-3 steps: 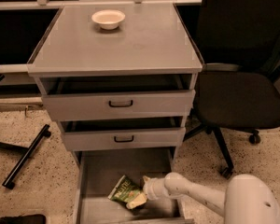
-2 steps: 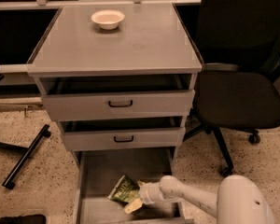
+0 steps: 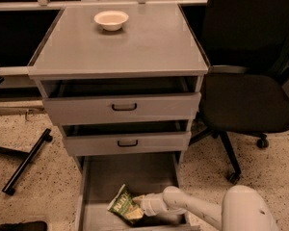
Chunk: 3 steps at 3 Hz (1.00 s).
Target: Pick green jalapeno chip bag from bottom drawer and place on counter
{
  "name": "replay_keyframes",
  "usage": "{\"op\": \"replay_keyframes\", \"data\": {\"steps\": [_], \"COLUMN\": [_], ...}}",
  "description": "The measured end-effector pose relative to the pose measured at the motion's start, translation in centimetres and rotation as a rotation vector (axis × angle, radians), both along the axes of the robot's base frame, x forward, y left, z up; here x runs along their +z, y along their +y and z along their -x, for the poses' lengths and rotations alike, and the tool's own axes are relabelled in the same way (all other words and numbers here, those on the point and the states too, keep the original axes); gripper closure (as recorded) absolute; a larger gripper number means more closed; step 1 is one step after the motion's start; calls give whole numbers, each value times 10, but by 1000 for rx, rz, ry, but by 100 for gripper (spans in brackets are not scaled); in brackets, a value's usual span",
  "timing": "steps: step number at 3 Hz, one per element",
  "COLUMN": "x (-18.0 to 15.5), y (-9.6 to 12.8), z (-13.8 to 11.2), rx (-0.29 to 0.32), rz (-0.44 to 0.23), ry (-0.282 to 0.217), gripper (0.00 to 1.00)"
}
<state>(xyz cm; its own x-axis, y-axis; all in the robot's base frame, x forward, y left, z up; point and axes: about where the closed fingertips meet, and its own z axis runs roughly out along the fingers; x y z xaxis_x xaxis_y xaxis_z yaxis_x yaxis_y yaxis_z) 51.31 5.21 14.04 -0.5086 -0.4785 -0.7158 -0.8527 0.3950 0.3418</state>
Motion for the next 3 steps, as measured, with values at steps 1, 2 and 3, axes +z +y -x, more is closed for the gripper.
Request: {"op": "replay_keyframes", "data": {"steps": [1, 2, 3], "x": [0, 0, 11], "y": [0, 0, -4], "z": [0, 0, -5], "rx": [0, 0, -8], "rz": [0, 0, -12], "ry": [0, 0, 7], "gripper": [65, 88, 100]}}
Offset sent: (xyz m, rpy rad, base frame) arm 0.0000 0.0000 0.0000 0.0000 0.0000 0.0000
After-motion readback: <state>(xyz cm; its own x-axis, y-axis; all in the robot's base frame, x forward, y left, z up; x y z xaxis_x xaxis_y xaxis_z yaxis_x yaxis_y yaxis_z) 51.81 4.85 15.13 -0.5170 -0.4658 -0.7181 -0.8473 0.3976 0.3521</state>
